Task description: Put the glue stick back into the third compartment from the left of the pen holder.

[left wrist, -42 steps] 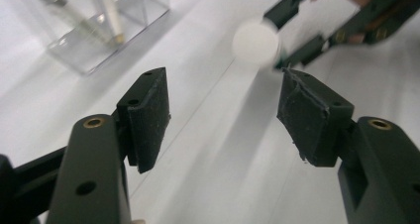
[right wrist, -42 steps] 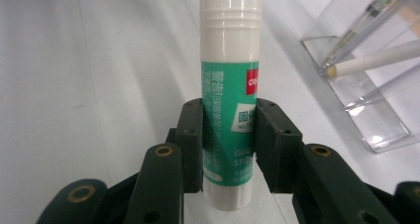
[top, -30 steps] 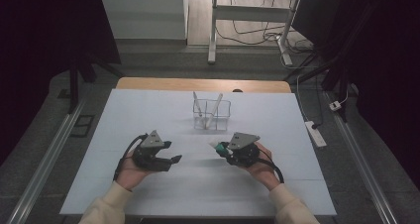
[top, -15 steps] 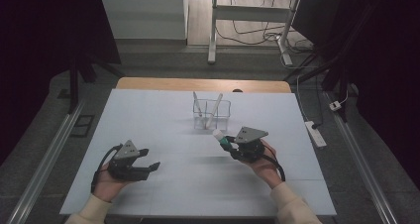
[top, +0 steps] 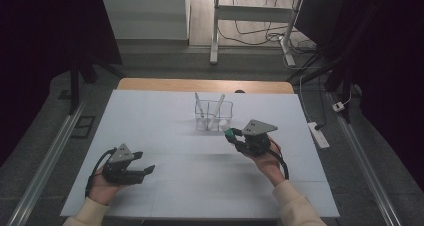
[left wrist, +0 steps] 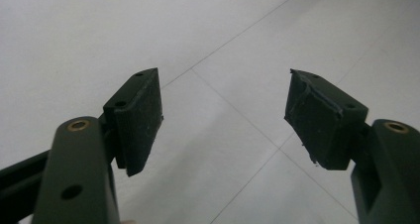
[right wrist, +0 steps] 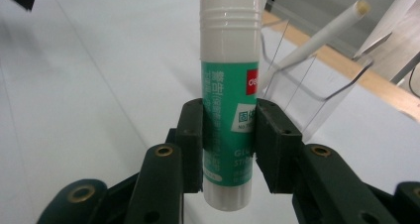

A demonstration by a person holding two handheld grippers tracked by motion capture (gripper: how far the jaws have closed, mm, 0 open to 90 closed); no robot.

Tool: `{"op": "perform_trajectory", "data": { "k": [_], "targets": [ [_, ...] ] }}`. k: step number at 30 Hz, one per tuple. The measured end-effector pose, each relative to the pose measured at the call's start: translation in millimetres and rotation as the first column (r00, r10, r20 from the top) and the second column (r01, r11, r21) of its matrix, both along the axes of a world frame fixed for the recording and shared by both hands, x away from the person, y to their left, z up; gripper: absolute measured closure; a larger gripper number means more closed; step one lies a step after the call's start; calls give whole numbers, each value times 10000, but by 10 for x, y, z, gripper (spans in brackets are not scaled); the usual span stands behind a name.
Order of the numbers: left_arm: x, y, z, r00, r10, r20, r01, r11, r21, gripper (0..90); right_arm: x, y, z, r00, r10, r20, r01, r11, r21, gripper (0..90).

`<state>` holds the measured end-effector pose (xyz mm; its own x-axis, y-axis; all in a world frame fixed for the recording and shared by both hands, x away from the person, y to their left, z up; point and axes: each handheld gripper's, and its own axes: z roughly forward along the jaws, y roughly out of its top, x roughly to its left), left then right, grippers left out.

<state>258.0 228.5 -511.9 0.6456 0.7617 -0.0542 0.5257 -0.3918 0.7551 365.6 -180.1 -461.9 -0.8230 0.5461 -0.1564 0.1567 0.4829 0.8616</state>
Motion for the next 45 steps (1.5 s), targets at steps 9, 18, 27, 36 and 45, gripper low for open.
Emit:
{"op": "perform_trajectory", "data": {
  "k": [9,18,27,36,45],
  "targets": [
    [4,32,-8,10000,63,-53,-63,10000,-10,297,183,3,136,9990,-450,26,446,9955,840,658],
    [5,34,-17,10000,40,-88,-40,10000,44,296,379,15,177,9954,-958,3,950,9877,1244,658],
    [6,46,-21,9999,81,-104,-81,10000,46,295,555,51,185,9909,-1341,-74,1336,9793,1519,658],
    [12,52,-30,9998,72,-160,-71,9999,83,293,731,172,189,9887,-1485,-189,1495,9743,1684,658],
    [19,54,-32,9998,45,-174,-43,10000,89,292,869,254,103,9860,-1622,-373,1663,9692,1815,657]
  ]
}}
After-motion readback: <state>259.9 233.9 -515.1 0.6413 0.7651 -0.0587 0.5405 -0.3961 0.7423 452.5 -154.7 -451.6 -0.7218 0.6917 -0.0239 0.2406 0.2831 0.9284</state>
